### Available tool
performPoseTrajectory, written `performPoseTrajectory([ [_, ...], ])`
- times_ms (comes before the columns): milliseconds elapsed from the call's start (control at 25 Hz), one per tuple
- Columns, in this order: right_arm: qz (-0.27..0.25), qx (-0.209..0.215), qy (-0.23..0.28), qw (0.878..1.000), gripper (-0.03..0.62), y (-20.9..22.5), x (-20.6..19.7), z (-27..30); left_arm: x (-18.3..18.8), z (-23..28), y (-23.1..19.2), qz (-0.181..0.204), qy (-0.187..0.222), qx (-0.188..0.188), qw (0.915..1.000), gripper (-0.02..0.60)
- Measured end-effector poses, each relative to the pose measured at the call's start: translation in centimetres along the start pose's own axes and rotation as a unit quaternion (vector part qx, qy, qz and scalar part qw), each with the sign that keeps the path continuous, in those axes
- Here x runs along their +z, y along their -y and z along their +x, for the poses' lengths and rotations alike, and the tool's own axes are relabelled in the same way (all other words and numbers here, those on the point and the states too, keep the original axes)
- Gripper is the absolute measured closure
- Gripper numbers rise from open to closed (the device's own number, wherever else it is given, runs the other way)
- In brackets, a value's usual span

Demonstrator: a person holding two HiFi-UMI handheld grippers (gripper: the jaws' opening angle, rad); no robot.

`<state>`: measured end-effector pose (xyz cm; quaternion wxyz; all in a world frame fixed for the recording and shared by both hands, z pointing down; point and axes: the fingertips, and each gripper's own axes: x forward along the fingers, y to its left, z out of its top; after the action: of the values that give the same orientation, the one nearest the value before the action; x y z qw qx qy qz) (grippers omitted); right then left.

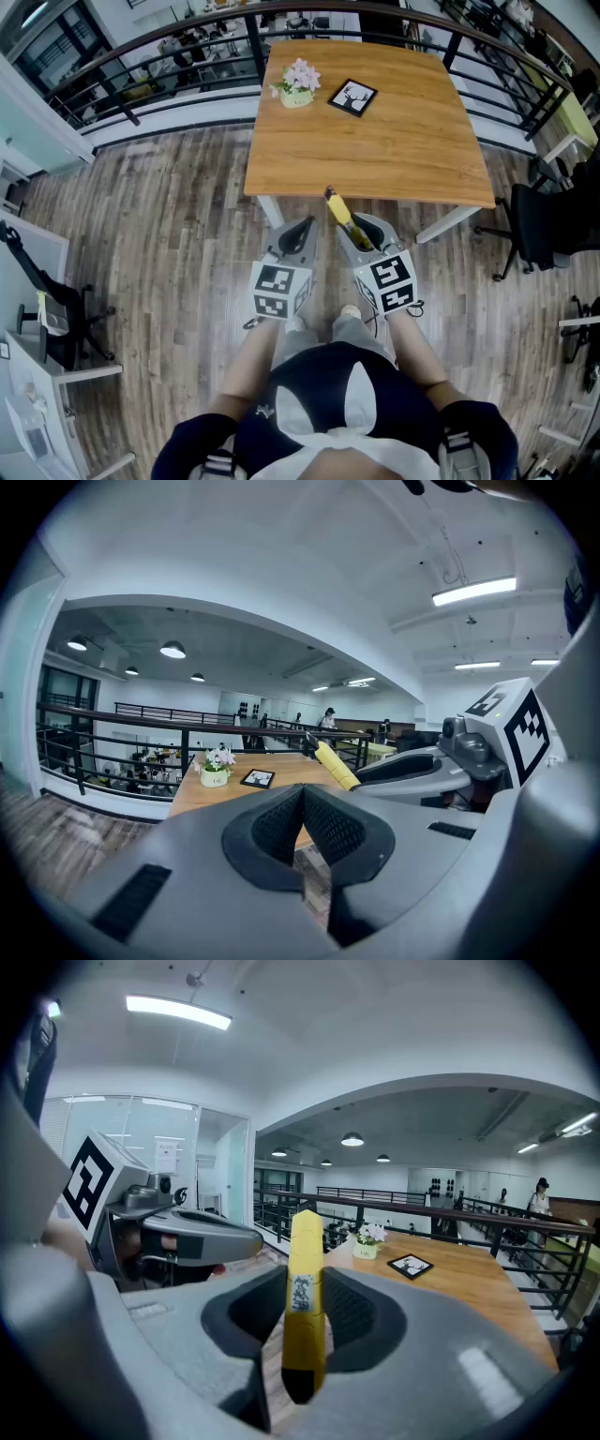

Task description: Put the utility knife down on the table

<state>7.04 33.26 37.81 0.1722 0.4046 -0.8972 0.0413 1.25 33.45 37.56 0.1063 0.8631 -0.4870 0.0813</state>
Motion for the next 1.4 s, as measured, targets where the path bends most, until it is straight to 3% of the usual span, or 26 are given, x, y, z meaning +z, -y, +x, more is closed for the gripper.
performPoseTrajectory([
  [600,0.015,0.024,0.007,1.000,0.476,3.1,-0.7,-0.3,-0.7,2.9,1.6,-0.001,-0.010,0.010,0.9999,0.565],
  [960,0.000,0.040,0.001,0.999,0.476,8.7,-2.5,-1.5,-0.6,6.7,4.1,-0.004,-0.003,0.034,0.9994,0.565],
  [1400,-0.008,0.070,0.000,0.998,0.476,12.1,-3.9,-0.5,-1.8,10.6,5.6,-0.012,-0.017,0.051,0.9985,0.565],
])
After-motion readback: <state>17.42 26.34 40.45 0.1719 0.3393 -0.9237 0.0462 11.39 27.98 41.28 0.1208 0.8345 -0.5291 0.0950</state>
